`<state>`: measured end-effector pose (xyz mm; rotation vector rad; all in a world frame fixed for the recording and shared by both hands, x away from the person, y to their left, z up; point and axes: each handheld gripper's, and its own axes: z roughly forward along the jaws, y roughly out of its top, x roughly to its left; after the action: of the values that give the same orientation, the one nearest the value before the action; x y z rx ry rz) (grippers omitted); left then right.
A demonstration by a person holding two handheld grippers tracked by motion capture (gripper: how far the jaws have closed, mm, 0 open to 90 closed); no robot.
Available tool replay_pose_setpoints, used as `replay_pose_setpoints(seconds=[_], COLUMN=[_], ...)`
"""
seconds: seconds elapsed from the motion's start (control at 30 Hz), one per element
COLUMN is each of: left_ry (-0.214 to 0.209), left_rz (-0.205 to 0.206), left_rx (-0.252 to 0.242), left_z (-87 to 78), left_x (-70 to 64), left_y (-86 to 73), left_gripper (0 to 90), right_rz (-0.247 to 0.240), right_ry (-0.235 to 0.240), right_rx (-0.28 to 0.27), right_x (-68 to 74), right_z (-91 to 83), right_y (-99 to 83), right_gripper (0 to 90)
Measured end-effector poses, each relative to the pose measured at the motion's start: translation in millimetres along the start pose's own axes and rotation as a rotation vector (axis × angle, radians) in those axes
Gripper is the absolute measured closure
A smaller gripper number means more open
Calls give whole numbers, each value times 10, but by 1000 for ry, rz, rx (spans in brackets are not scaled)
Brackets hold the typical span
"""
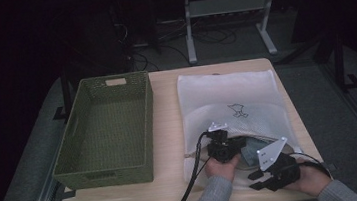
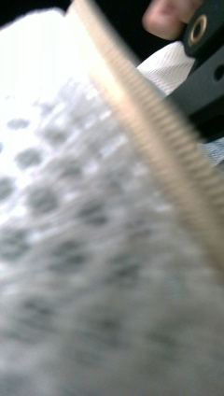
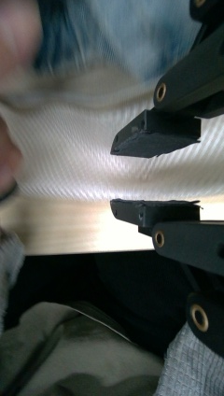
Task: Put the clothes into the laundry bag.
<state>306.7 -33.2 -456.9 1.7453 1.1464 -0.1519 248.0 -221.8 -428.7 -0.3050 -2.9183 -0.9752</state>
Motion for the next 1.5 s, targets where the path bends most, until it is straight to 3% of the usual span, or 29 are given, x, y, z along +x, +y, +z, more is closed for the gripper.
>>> replay_pose_setpoints(seconds=[0.13, 0.4, 0.5, 0.63, 0.73, 0.9, 1.17, 1.5], left_ry=[-17, -37, -41, -40, -39, -25, 7, 15], left_rz=[-3, 0, -6, -10, -16, -31, -44, -28], left_rx=[11, 27, 30, 37, 34, 37, 23, 50], left_z=[-90, -286, -371, -470, -561, -691, -804, -670], left_x=[-17, -15, 17, 54, 91, 190, 335, 341], left_y=[-72, -140, -143, -152, -163, -200, -204, -135], left_gripper=[757, 736, 735, 726, 720, 714, 711, 718], right_rz=[9, 4, 1, -20, -17, -18, 21, 79], right_ry=[-79, -261, -306, -347, -342, -295, -232, -210], right_rx=[-36, -68, -73, -34, -8, 43, 67, 76], right_x=[-38, -185, -279, -403, -466, -496, -514, -515], right_z=[-309, -734, -796, -734, -664, -548, -503, -482], right_y=[50, 212, 293, 411, 441, 436, 326, 124], right_gripper=[630, 614, 621, 659, 729, 873, 883, 886])
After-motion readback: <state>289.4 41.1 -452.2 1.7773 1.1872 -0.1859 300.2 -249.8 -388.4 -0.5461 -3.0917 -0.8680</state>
